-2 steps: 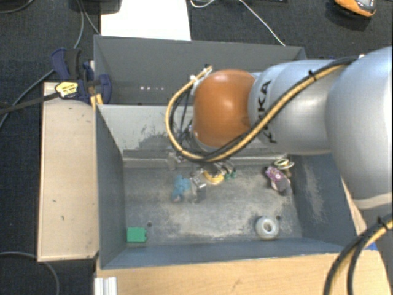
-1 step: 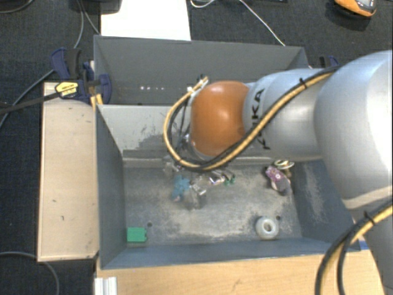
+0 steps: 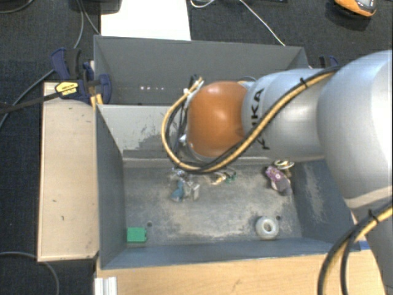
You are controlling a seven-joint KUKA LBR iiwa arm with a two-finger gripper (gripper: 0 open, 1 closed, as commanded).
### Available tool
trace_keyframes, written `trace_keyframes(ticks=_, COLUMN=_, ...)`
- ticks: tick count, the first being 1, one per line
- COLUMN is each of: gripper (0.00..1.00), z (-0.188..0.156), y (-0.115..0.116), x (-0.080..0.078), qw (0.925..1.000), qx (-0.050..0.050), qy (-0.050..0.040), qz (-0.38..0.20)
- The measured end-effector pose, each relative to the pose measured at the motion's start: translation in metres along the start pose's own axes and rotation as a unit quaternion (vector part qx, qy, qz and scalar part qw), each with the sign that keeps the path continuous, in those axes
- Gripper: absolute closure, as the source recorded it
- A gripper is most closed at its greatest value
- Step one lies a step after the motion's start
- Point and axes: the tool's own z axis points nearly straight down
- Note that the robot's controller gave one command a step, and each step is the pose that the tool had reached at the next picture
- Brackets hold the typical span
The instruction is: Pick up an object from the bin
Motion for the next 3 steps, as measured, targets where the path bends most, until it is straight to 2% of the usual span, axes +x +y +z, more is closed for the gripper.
trace_keyframes(ticks=3, gripper=1.00, z=-0.0032, y=0.0005, x=0.0007, qw=1.0000, qx=-0.001, qy=0.0005, qz=0.001)
